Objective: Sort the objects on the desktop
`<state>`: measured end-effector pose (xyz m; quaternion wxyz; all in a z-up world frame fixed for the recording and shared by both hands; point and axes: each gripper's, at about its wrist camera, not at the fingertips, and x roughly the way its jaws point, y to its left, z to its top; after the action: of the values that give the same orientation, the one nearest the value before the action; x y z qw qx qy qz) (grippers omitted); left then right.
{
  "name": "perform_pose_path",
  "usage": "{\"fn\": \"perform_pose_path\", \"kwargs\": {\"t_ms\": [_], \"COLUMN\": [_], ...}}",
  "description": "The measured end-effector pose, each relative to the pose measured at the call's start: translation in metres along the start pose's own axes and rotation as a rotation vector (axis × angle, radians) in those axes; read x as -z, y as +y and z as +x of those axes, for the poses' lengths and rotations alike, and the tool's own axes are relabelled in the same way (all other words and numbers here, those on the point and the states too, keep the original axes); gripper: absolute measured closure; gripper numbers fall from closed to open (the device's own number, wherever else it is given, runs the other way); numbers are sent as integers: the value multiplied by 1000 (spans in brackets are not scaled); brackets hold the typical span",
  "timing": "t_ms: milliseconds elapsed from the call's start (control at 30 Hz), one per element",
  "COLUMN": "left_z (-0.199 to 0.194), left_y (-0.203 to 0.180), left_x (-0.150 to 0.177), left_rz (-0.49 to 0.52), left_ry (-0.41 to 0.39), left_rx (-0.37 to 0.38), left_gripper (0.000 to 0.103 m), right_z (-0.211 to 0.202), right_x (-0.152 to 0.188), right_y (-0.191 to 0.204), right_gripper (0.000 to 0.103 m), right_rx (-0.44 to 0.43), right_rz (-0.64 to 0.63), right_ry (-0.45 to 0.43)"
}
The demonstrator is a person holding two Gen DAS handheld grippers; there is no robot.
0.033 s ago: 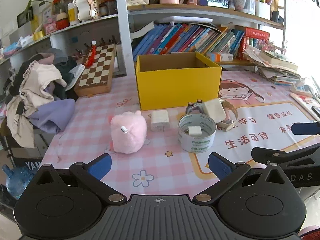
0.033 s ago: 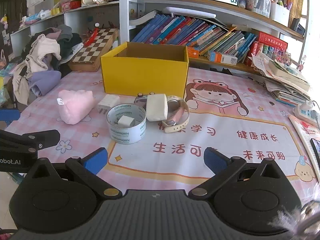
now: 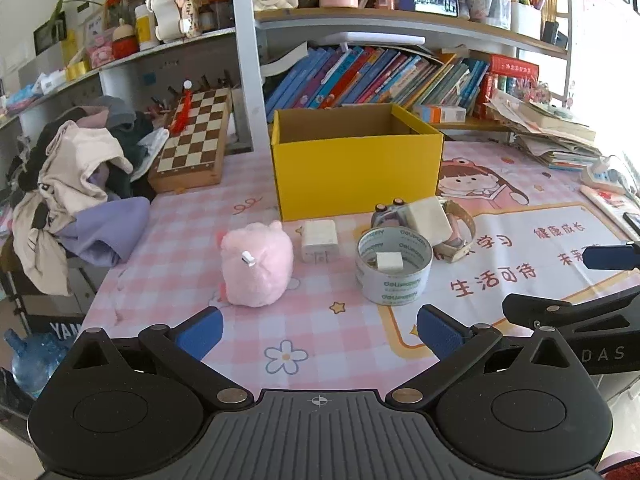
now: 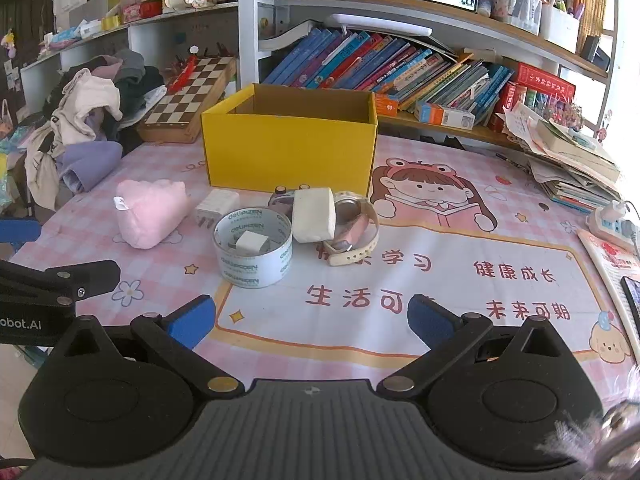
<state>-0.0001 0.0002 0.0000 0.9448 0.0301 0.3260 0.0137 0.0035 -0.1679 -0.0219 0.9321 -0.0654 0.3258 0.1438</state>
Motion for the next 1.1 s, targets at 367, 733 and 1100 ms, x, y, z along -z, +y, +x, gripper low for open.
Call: {"fn": "perform_pose_path", "kwargs": {"t_ms": [367,733,1100], "left_z": [4,5,2], "left_y": [-1,-2,-2], "left_x": [-1,2,3], "left_rz": [-6,-9,-8], "left_ry": [27,43,41], "left_rx": [6,-11,-17], "left_gripper": [0,0,0], "right_z": [-1,-1,-4], "right_x": [1,2,1], "right_y": [-4,-7,-7], "right_gripper": [0,0,0], "right_rx": [-4,7,14], "right_rz": [14,17,12], "right_ry": [8,3,-3]}}
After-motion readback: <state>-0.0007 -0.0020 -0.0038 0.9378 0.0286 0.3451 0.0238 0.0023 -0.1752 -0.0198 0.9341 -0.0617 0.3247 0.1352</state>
